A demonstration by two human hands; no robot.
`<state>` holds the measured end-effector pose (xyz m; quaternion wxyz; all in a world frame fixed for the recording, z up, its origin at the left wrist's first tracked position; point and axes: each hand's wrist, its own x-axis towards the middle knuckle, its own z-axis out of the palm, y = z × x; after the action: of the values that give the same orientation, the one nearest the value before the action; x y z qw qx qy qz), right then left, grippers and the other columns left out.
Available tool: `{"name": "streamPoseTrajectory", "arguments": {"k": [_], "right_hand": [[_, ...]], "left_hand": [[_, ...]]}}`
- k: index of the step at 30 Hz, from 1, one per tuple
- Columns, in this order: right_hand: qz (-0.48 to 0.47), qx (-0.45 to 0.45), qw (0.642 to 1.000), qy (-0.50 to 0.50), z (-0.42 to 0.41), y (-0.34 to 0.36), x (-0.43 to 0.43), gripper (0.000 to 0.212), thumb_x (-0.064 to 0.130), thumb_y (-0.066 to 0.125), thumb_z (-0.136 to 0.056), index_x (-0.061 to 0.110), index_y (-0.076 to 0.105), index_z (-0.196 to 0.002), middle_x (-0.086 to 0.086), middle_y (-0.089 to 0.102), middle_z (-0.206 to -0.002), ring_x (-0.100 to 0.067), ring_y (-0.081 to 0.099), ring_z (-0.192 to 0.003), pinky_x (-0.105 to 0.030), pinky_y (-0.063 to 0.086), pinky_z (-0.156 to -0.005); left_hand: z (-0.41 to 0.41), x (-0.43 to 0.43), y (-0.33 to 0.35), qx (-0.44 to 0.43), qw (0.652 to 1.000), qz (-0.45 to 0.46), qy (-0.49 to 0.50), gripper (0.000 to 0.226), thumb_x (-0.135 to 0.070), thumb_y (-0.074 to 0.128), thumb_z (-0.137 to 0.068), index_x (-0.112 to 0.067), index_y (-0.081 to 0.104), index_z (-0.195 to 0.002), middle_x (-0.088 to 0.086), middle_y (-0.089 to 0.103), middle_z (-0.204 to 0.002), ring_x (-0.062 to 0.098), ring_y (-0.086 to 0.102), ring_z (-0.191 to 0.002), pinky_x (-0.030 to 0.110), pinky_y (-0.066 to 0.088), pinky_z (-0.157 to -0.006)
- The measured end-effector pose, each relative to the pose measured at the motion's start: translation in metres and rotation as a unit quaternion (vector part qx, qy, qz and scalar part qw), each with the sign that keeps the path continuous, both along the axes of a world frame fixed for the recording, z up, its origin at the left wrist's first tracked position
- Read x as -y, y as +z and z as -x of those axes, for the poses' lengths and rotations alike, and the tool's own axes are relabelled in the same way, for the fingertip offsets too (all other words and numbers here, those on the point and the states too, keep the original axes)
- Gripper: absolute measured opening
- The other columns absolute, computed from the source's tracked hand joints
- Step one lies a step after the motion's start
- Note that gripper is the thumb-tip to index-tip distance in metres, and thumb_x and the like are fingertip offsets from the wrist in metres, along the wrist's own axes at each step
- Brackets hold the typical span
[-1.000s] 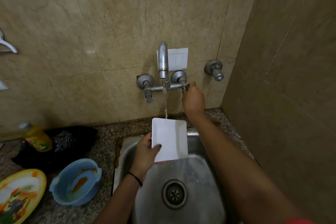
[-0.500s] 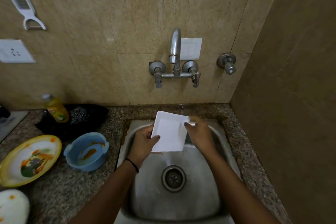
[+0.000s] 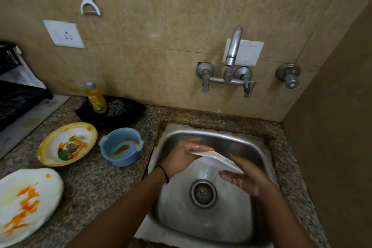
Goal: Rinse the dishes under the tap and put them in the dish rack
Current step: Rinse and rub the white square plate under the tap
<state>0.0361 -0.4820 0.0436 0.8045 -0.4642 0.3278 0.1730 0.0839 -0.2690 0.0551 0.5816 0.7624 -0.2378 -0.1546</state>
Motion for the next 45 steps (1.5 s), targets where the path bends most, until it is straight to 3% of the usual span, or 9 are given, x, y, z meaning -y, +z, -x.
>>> {"name": "streamPoseTrajectory", "arguments": {"k": [5, 9, 11, 15, 19, 26, 34, 39, 45], "right_hand": [[-0.111, 0.034, 0.992, -0.055, 0.009, 0.010, -0.035, 0.046, 0.012, 0.058, -0.086, -0.008, 0.050, -0.127, -0.025, 0.065, -0.104, -0.023, 0.068, -0.076, -0.030, 0.059, -0.058], [-0.036, 0.123, 0.987, -0.099, -0.010, 0.044, -0.096, 0.033, 0.012, 0.062, -0.087, -0.002, 0.062, -0.116, -0.021, 0.067, -0.111, -0.025, 0.066, -0.092, -0.035, 0.057, -0.077], [0.027, 0.175, 0.976, -0.123, -0.035, 0.067, -0.143, 0.028, 0.013, 0.060, -0.089, 0.002, 0.064, -0.115, -0.015, 0.069, -0.108, -0.024, 0.065, -0.095, -0.033, 0.055, -0.081], [0.091, 0.283, 0.947, -0.125, -0.106, 0.116, -0.255, 0.019, 0.012, 0.054, -0.093, 0.012, 0.063, -0.110, 0.007, 0.073, -0.087, -0.007, 0.065, -0.080, -0.020, 0.055, -0.071], [0.080, 0.348, 0.934, 0.032, -0.186, 0.166, -0.390, 0.015, 0.016, 0.053, -0.094, 0.018, 0.065, -0.086, 0.009, 0.071, -0.071, -0.007, 0.063, -0.066, -0.023, 0.052, -0.057], [-0.133, 0.334, 0.898, 0.255, -0.298, 0.208, -0.643, 0.021, 0.000, 0.042, -0.094, 0.006, 0.057, -0.082, -0.010, 0.064, -0.088, -0.020, 0.063, -0.080, -0.032, 0.057, -0.068], [0.009, 0.272, 0.914, 0.302, -0.393, 0.179, -0.817, 0.029, -0.005, 0.037, -0.097, -0.012, 0.043, -0.125, -0.024, 0.052, -0.129, -0.034, 0.055, -0.118, -0.033, 0.049, -0.080], [0.043, 0.275, 0.907, 0.316, -0.418, 0.164, -0.851, 0.023, -0.005, 0.041, -0.097, -0.008, 0.043, -0.120, -0.022, 0.056, -0.109, -0.030, 0.063, -0.090, -0.026, 0.054, -0.063], [0.110, 0.260, 0.900, 0.331, -0.432, 0.162, -0.854, 0.021, 0.001, 0.043, -0.098, 0.001, 0.045, -0.078, -0.017, 0.055, -0.073, -0.028, 0.061, -0.064, -0.037, 0.055, -0.080]], "left_hand": [[-0.016, -0.031, -0.009, 0.049, 0.999, -0.013, -0.008, 0.031, 0.006, 0.065, -0.082, -0.003, 0.067, -0.112, -0.010, 0.047, -0.131, -0.021, 0.032, -0.125, 0.021, 0.009, -0.117], [-0.028, -0.074, 0.013, -0.053, 0.986, 0.099, 0.125, 0.060, 0.014, 0.060, -0.083, -0.016, 0.050, -0.134, -0.013, 0.056, -0.128, 0.001, 0.044, -0.128, 0.008, 0.038, -0.095], [-0.038, -0.113, 0.036, -0.135, 0.945, 0.220, 0.202, 0.062, 0.012, 0.054, -0.089, -0.011, 0.038, -0.144, -0.016, 0.070, -0.103, -0.001, 0.064, -0.090, 0.016, 0.050, -0.076], [-0.053, -0.224, 0.093, -0.264, 0.847, 0.395, 0.239, 0.035, -0.014, 0.043, -0.100, -0.013, 0.045, -0.135, 0.011, 0.065, -0.124, 0.023, 0.069, -0.089, 0.038, 0.060, -0.066], [-0.070, -0.354, 0.141, -0.164, 0.862, 0.395, 0.271, 0.028, -0.007, 0.053, -0.089, -0.012, 0.061, -0.115, 0.007, 0.074, -0.104, 0.021, 0.073, -0.085, 0.036, 0.061, -0.063], [-0.126, -0.569, 0.184, -0.068, 0.778, 0.408, 0.473, 0.018, -0.001, 0.049, -0.096, 0.002, 0.057, -0.112, 0.009, 0.067, -0.107, 0.016, 0.070, -0.089, 0.025, 0.060, -0.067], [-0.217, -0.718, 0.165, -0.136, 0.750, 0.371, 0.531, 0.015, 0.002, 0.042, -0.098, 0.010, 0.053, -0.089, 0.017, 0.057, -0.097, 0.024, 0.060, -0.082, 0.027, 0.053, -0.073], [-0.248, -0.751, 0.146, -0.173, 0.755, 0.320, 0.546, 0.014, -0.002, 0.043, -0.099, 0.005, 0.052, -0.092, 0.019, 0.054, -0.093, 0.029, 0.059, -0.089, 0.047, 0.043, -0.096], [-0.259, -0.761, 0.141, -0.202, 0.793, 0.195, 0.540, 0.014, -0.005, 0.049, -0.098, 0.008, 0.050, -0.102, 0.016, 0.049, -0.082, 0.028, 0.059, -0.074, 0.034, 0.057, -0.042]]}}
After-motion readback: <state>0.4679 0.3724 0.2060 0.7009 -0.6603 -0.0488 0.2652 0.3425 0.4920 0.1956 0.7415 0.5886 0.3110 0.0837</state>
